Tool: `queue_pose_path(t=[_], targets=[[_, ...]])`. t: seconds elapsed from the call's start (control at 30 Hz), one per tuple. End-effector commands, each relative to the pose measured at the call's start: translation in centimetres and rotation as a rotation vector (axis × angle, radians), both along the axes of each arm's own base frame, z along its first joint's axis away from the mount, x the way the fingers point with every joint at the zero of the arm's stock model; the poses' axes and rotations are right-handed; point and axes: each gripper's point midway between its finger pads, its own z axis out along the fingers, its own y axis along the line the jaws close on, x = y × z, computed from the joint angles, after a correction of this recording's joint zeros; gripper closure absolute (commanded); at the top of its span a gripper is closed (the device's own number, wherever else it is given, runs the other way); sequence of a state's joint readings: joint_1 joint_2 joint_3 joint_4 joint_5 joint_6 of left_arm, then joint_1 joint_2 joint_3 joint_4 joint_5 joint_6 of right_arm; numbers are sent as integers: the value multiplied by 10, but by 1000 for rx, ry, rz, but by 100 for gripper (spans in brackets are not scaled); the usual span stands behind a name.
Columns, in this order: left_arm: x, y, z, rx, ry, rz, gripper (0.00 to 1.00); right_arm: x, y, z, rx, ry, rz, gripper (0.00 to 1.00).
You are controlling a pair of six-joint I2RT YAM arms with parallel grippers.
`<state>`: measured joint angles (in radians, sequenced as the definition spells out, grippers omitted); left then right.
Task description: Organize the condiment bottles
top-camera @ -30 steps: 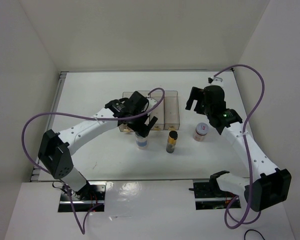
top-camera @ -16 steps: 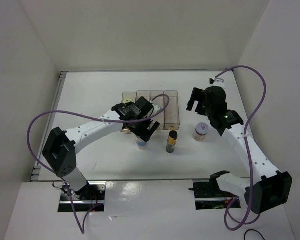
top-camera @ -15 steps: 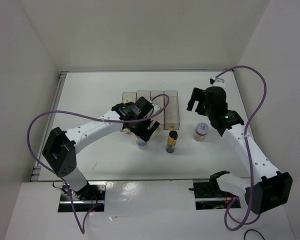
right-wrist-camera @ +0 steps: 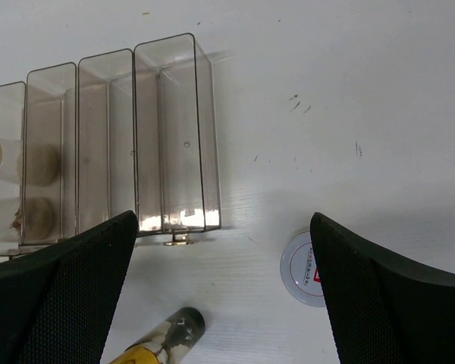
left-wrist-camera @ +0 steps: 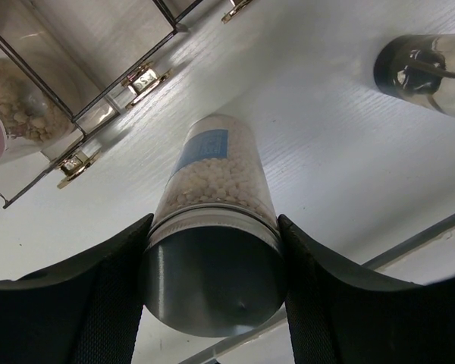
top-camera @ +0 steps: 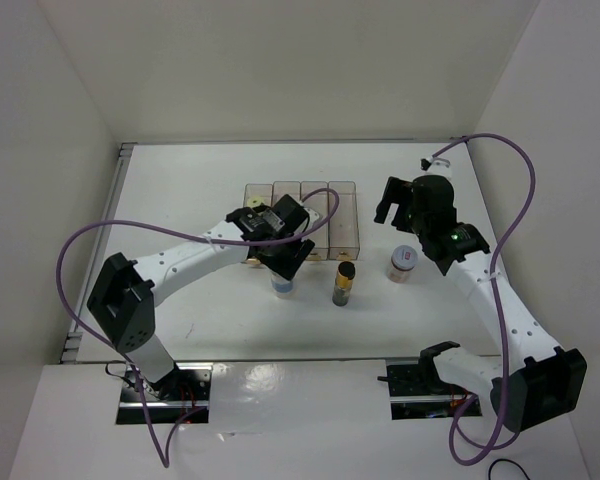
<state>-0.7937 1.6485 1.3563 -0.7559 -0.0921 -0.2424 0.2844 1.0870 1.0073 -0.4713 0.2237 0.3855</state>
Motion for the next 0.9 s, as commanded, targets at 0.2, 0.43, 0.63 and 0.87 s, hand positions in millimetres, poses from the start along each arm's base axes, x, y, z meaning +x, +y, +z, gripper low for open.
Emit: queue_pose_path(t=[0.2, 0.43, 0.63, 0.87], targets=[[7, -19, 58, -94, -47, -17, 34, -3, -3, 12, 15, -36, -13, 1], [30, -31, 129, -199, -182, -31, 34, -1, -1, 17, 25, -52, -5, 1], [81, -21, 151, -211, -266, 35, 34, -1, -1, 24, 30, -70, -5, 1], [139, -1, 143, -178, -296, 118, 34, -2, 0, 27, 37, -77, 4, 1]])
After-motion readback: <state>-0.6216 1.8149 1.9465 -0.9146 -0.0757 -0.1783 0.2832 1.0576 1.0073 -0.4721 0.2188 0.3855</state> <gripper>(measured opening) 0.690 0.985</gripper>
